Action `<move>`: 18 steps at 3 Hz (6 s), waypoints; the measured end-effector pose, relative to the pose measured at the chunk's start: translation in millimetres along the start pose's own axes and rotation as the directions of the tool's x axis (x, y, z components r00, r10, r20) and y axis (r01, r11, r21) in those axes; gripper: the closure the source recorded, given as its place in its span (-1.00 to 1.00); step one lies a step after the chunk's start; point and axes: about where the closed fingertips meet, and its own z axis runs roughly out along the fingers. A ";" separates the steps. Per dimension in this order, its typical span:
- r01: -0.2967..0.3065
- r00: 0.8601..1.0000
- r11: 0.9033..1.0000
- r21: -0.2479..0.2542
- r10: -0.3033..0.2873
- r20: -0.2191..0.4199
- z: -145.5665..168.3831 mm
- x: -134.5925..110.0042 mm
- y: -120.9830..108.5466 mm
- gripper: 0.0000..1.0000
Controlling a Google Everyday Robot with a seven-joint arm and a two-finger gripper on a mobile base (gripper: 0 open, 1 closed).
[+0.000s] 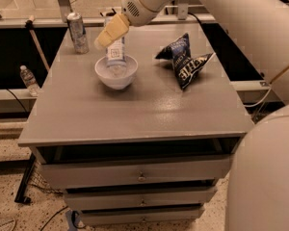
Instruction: Pick blue plastic bottle from white bowl and place on counter
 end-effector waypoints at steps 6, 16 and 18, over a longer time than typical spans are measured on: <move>-0.055 0.997 0.998 0.038 0.057 -0.052 35.5 -4.6 -13.8 0.46; 0.472 0.840 0.875 -0.108 -0.483 -0.247 -93.9 30.0 86.1 1.00; 0.483 0.744 0.841 -0.244 -0.541 -0.393 -59.9 66.4 105.1 1.00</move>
Offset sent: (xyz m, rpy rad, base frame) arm 0.0296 0.0070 -0.0196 -0.0296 0.0400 -0.0841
